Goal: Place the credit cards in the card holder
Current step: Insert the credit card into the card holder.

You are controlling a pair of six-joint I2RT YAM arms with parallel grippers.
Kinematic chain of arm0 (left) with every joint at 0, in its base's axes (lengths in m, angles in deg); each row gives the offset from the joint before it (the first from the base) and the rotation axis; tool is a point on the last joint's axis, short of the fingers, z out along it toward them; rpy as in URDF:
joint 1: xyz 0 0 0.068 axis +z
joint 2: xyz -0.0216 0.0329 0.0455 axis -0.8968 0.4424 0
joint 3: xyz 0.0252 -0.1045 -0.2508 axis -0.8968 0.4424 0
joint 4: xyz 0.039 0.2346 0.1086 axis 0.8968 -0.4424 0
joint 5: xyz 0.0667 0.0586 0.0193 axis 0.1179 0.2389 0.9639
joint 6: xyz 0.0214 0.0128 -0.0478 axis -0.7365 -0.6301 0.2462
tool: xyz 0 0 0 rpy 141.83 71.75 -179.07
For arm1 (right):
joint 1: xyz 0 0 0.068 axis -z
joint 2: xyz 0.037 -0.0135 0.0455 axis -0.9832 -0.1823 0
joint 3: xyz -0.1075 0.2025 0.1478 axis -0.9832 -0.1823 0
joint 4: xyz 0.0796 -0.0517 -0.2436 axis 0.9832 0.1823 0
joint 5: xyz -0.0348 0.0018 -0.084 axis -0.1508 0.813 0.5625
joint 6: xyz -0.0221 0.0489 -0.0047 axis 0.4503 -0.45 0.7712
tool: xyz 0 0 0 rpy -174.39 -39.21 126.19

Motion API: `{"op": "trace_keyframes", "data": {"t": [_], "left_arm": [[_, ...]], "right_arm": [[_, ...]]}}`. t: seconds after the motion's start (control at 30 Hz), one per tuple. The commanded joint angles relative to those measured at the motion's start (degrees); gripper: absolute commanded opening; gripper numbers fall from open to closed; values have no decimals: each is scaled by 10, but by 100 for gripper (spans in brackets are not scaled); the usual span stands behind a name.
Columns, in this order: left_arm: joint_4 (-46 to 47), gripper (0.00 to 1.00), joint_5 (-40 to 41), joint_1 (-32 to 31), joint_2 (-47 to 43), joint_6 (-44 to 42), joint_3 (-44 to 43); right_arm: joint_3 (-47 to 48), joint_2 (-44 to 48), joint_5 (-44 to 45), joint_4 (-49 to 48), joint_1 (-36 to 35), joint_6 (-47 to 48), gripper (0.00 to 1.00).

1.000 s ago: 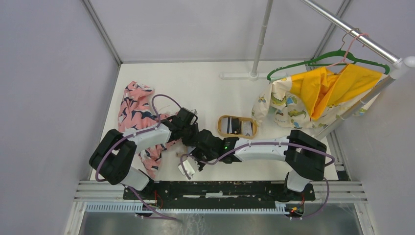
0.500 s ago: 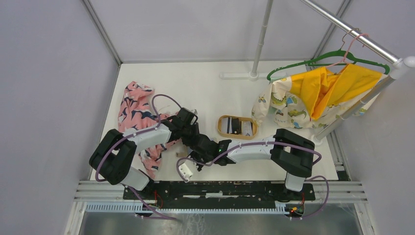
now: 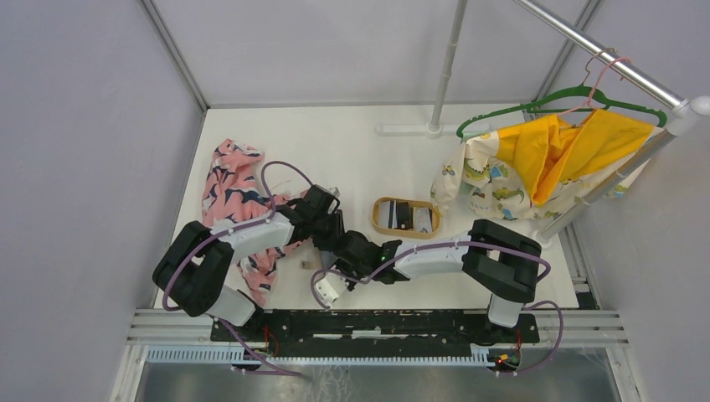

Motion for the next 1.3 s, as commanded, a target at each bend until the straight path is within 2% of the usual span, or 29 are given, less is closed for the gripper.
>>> {"op": "trace_keyframes", "data": {"t": [0.0, 0.37, 0.57, 0.73, 0.8, 0.87, 0.9, 0.97, 1.1, 1.2, 1.27], "left_arm": [[-45, 39, 30, -3, -9, -41, 9], [-49, 47, 44, -3, -53, -29, 12], [-45, 48, 61, -2, -134, -19, 19], [-32, 47, 101, -3, -224, -5, 44], [-26, 47, 119, -3, -258, 1, 58], [-19, 45, 136, -3, -285, 11, 79], [-14, 44, 144, -3, -295, 16, 90], [0, 43, 147, -3, -299, 10, 112], [27, 43, 148, -3, -232, -32, 112], [49, 40, 159, -2, -160, -52, 84], [61, 38, 159, -2, -113, -59, 66]], "right_arm": [[-21, 20, 21, 16, 13, -4, 6], [-37, 70, -14, 32, 32, -34, 6], [-35, 147, -122, 67, 52, -66, 9], [-25, 213, -262, 98, 123, -116, 13], [-11, 225, -325, 113, 164, -168, 28], [-10, 225, -387, 126, 199, -222, 64], [-22, 218, -436, 117, 212, -245, 77], [-24, 190, -497, 117, 226, -272, 87], [-16, 137, -554, 86, 255, -352, 85], [-22, 118, -548, 82, 275, -384, 72], [-12, 105, -511, 117, 288, -367, 61]]}}
